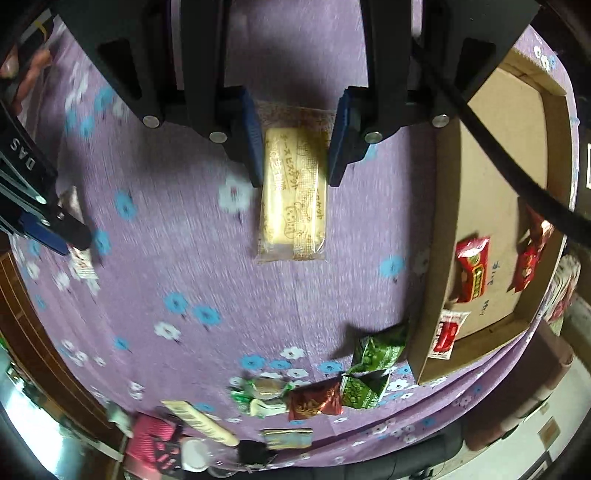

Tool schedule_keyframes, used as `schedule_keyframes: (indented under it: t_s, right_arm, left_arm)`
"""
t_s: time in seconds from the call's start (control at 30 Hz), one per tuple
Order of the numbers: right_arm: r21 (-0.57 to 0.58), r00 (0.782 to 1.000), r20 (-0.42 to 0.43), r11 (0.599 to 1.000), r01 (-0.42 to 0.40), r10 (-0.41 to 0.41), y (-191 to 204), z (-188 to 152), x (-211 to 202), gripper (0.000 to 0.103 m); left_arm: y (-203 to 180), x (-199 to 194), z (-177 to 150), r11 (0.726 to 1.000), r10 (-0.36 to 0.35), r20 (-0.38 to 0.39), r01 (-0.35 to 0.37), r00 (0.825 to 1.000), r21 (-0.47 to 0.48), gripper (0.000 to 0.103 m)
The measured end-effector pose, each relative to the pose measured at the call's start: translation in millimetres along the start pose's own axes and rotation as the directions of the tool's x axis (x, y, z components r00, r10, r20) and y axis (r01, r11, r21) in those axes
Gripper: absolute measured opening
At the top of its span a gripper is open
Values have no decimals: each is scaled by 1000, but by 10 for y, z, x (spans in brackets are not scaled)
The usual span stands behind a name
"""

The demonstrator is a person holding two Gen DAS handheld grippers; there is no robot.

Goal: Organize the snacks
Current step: 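Carry both held snacks over the cardboard tray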

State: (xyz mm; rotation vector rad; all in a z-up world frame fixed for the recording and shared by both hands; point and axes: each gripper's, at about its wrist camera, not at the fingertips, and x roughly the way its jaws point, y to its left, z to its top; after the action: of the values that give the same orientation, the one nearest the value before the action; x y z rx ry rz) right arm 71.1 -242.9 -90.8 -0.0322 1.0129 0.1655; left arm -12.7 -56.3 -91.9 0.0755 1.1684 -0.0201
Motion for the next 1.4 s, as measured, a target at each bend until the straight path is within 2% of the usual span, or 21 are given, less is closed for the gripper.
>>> schedule_keyframes:
  t_s: [0.3,0.67,0.9,1.13,1.4]
  right_arm:
    - [-6,1000,6,1000,-29,29,377,-218,-209,29]
    - [-78,990,47,989,-127,131,1122,-79,-409,29]
    - [-152,973,74,966,-207,220,1716,179,-427,28]
    - [-235,954,69,934,-268,291,2292,331,-371,28]
    - [-275,943,39,910,-309,332,2749,459,-187,28]
  left_arm:
    - [369,-263,-125,998,-60,26,59,998,17,36]
    - [841,-506,-183,997,-71,77,73,995,-26,36]
    - [1379,-566,-137,994,-14,99,25,995,-106,36]
    - [1950,-565,-68,979,53,109,-30,993,-203,36]
    - [2339,-429,-47,961,123,80,-99,989,-260,36]
